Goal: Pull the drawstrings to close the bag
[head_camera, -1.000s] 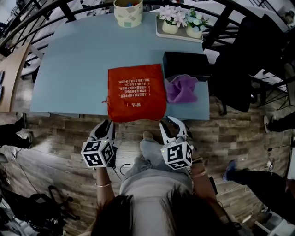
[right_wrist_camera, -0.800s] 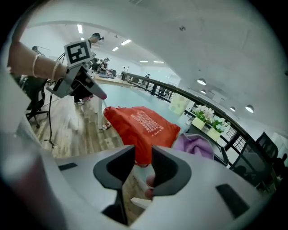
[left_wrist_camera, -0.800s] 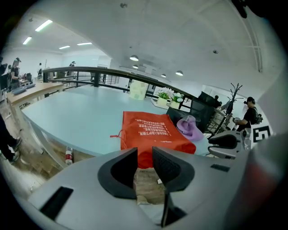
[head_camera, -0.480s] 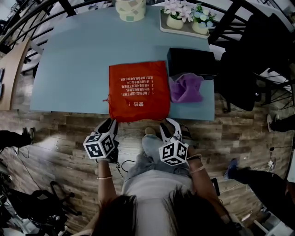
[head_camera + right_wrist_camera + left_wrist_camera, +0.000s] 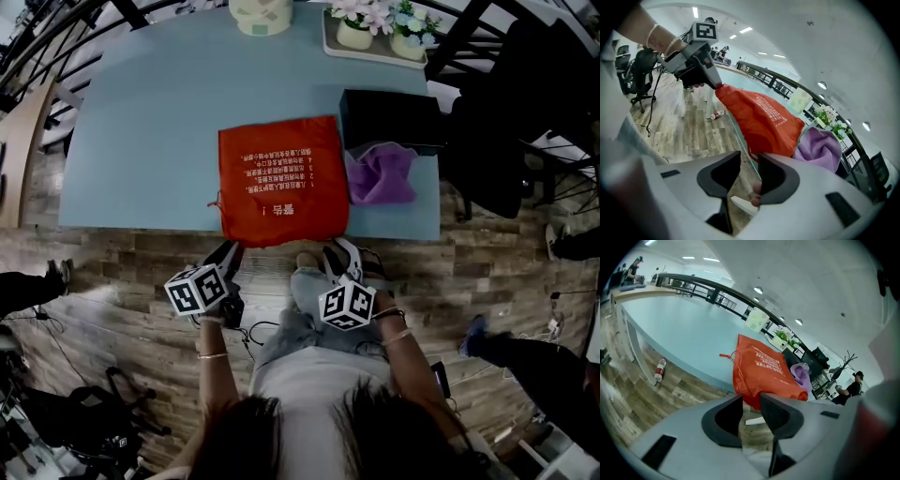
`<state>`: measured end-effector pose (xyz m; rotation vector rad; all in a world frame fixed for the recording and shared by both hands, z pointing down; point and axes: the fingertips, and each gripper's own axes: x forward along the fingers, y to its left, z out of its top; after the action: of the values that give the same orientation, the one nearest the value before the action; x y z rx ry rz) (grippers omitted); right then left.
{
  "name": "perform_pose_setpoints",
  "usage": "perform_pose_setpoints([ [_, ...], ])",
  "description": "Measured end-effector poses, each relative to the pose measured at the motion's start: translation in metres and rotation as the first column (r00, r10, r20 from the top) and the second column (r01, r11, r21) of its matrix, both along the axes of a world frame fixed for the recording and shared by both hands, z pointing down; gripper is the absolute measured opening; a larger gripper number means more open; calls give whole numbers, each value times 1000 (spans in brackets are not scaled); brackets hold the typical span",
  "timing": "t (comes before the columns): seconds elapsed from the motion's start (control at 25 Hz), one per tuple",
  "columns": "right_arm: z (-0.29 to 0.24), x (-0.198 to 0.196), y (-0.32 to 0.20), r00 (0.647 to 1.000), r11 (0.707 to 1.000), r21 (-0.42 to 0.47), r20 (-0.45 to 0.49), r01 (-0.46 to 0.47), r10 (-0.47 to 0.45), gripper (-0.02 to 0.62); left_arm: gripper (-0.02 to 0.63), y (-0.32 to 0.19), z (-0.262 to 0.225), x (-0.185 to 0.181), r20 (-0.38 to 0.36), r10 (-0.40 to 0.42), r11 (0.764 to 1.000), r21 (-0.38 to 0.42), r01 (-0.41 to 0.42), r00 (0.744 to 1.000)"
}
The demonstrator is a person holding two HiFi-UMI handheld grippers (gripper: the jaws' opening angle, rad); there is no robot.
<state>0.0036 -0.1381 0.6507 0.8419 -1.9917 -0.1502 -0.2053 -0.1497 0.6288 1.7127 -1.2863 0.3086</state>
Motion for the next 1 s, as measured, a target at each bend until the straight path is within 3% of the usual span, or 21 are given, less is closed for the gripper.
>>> perform_pose_setpoints([
  [0.24, 2, 4, -13, 998, 997, 67, -32, -44, 46, 112, 108, -2, 4, 7, -70, 3, 1000, -25, -5, 998],
  [0.48, 1, 4, -22, 996, 991, 118, -63, -58, 65, 91, 36, -2, 6, 10, -94, -12, 1000, -17, 10, 996],
  [0.64, -5, 4, -20, 998, 991, 122, -42, -49, 55, 36, 23, -5, -2, 8, -60, -18, 999, 27, 20, 998],
  [1.0, -21, 10, -22, 997, 991, 109, 18, -80, 78, 31, 21, -9, -28, 1, 36, -8, 991, 133, 3, 999],
])
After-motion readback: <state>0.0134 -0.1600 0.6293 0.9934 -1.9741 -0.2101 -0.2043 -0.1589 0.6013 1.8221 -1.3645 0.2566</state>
